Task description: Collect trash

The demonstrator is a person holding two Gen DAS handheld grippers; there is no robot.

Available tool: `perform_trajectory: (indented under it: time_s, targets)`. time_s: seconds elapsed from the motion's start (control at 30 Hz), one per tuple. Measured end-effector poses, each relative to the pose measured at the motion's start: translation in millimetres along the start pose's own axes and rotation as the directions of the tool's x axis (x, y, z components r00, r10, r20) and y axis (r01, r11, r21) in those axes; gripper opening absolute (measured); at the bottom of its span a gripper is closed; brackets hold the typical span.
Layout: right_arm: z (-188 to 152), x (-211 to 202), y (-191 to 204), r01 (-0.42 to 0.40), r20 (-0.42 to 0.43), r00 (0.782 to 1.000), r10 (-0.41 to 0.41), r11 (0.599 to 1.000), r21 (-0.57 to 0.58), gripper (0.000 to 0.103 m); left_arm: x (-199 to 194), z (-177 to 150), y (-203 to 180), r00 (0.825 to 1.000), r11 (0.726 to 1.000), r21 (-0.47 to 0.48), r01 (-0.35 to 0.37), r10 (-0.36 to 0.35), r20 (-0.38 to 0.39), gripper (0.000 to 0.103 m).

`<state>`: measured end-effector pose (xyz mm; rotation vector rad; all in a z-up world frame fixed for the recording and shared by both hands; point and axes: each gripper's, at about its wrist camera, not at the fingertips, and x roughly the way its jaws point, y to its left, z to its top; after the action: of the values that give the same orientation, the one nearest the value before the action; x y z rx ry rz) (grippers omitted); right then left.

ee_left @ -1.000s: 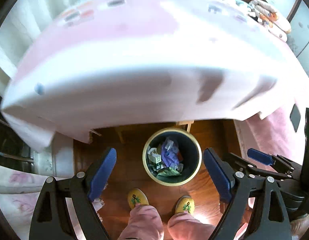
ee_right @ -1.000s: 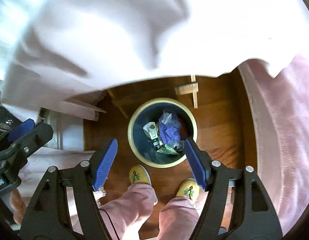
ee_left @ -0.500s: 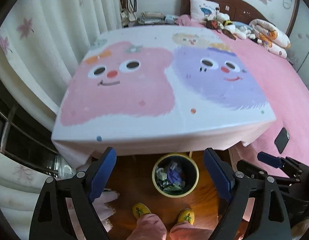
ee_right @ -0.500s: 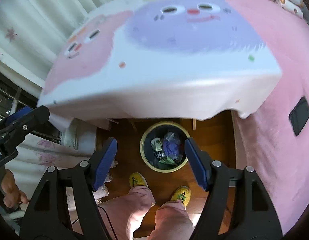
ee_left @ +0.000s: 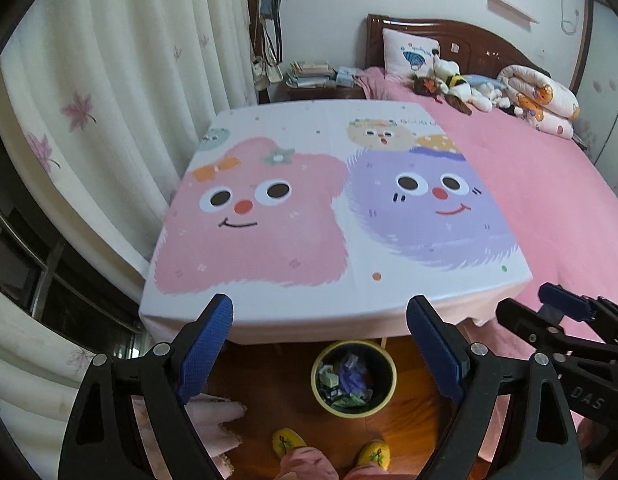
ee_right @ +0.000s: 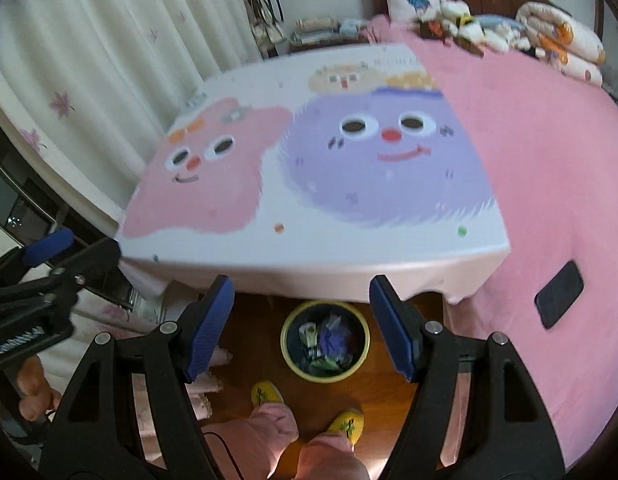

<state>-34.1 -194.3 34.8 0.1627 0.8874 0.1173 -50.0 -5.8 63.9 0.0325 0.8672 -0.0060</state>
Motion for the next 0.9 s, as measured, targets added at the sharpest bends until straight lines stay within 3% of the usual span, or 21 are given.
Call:
perform_trajectory:
  time_s: [0.27,0.9]
  targets:
    - [11,-34,14,0.025,0.073,0.997,-0.025,1.000,0.006,0.068,-9,-2,0,0.999,1.000,-0.002,-0.022,0.022,0.037,0.090]
    - [16,-38,24,0.054,0.103,0.993,-0.050,0.998,-0.041,0.068,-2,-3,3,1.000,1.000,-0.020,0.003,-0.002,0.031,0.090]
